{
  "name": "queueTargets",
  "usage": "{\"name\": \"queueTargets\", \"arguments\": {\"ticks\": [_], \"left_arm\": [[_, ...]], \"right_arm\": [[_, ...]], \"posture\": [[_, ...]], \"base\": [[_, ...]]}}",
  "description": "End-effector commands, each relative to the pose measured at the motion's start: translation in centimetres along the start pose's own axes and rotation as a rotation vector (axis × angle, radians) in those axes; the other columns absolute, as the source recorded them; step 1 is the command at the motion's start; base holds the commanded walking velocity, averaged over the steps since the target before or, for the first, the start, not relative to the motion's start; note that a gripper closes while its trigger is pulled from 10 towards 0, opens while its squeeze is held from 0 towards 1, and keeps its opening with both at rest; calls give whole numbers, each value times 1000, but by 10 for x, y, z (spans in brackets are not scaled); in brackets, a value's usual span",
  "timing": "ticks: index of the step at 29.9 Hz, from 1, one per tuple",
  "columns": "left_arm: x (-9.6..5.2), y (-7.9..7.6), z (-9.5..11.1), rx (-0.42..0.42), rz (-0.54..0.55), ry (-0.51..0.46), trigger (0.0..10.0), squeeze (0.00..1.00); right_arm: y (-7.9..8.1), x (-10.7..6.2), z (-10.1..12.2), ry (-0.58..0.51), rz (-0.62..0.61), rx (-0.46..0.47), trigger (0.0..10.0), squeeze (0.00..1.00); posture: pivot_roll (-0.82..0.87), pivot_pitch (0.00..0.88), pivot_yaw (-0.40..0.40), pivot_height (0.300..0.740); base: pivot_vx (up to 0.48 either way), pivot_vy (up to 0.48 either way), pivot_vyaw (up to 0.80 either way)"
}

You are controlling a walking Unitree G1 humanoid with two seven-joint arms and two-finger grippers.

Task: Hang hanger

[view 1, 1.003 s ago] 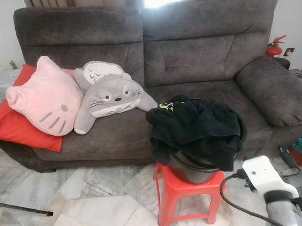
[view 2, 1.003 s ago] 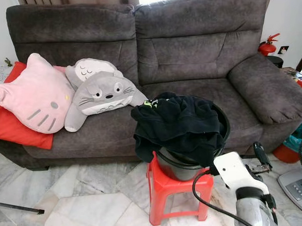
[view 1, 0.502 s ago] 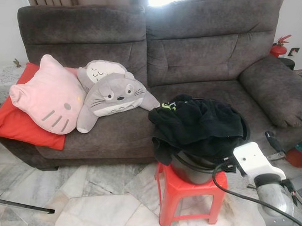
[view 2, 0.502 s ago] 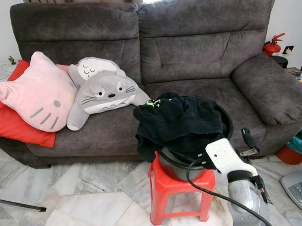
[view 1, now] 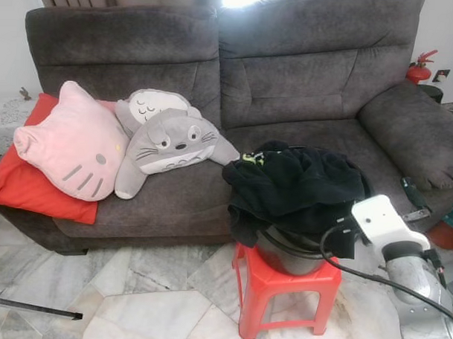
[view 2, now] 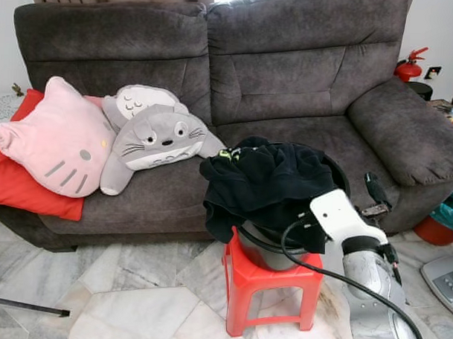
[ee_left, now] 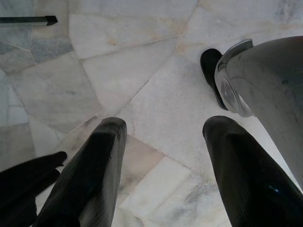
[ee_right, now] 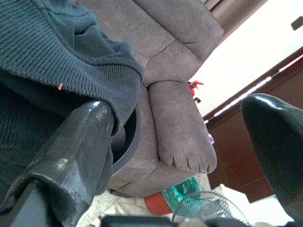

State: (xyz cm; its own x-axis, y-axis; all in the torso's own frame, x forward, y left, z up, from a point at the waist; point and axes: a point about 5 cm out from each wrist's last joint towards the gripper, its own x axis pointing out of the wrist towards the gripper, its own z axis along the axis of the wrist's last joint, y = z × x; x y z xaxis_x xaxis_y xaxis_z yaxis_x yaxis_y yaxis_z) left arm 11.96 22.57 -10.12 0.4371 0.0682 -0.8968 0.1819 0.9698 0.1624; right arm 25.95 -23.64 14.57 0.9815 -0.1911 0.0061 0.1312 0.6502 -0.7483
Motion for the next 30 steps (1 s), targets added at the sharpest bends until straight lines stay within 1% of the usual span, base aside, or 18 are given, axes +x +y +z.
{"name": "queueTargets", "arguments": {"ticks": [1, 6, 7, 8, 10, 11, 12, 14, 15, 18, 20, 26, 29, 30], "left_arm": [[0, 2, -1, 1, 7, 9, 10000, 0], [0, 1, -1, 3, 7, 8, 10000, 0], [0, 2, -1, 4, 7, 9, 10000, 0], [0, 2, -1, 4, 7, 9, 10000, 0], [0, 2, -1, 4, 6, 10, 10000, 0], [0, 2, -1, 5, 6, 10, 10000, 0], [0, 2, -1, 5, 6, 10, 10000, 0], [0, 2, -1, 5, 6, 11, 10000, 0], [0, 2, -1, 5, 6, 11, 10000, 0], [0, 2, -2, 5, 7, 11, 10000, 0], [0, 2, -2, 5, 7, 11, 10000, 0], [0, 2, -1, 3, 7, 9, 10000, 0], [0, 2, -1, 3, 6, 8, 10000, 0], [0, 2, -1, 3, 6, 8, 10000, 0]], "right_arm": [[-4, 3, 2, -14, -15, 6, 10000, 0], [-4, 6, 5, -32, -12, 15, 10000, 0], [-2, 7, 8, -56, 10, 28, 10000, 0], [-2, 7, 8, -56, 10, 28, 10000, 0], [4, 8, 15, -98, 67, 47, 10000, 0], [7, 9, 17, -111, 91, 34, 10000, 0], [7, 9, 17, -111, 91, 34, 10000, 0], [10, 10, 20, -122, 112, 3, 10000, 0], [10, 10, 20, -122, 112, 3, 10000, 0], [12, 13, 21, -128, 136, -53, 10000, 0], [12, 14, 21, -125, 139, -63, 10000, 0], [6, 20, 17, -87, 86, -71, 10000, 0], [-4, 23, 12, -45, 12, -56, 10000, 0], [-4, 23, 12, -45, 12, -56, 10000, 0]], "posture": [[-223, 0, 83, 740], [-224, 0, 85, 740], [-221, 0, 86, 740], [-221, 0, 86, 740], [-221, 0, 86, 740], [-221, 0, 86, 740], [-221, 0, 86, 740], [-222, 0, 87, 740], [-222, 0, 87, 740], [-222, 0, 87, 740], [-222, 0, 87, 740], [-218, 0, 87, 740], [-218, 0, 88, 740], [-218, 0, 88, 740]], "base": [[0, 0, 0], [0, 0, 0], [0, 0, 0], [0, 0, 0], [0, 0, 0], [0, 0, 0], [0, 0, 0], [0, 0, 0], [0, 0, 0], [0, 0, 0], [0, 0, 0], [0, 0, 0], [0, 0, 0], [0, 0, 0]]}}
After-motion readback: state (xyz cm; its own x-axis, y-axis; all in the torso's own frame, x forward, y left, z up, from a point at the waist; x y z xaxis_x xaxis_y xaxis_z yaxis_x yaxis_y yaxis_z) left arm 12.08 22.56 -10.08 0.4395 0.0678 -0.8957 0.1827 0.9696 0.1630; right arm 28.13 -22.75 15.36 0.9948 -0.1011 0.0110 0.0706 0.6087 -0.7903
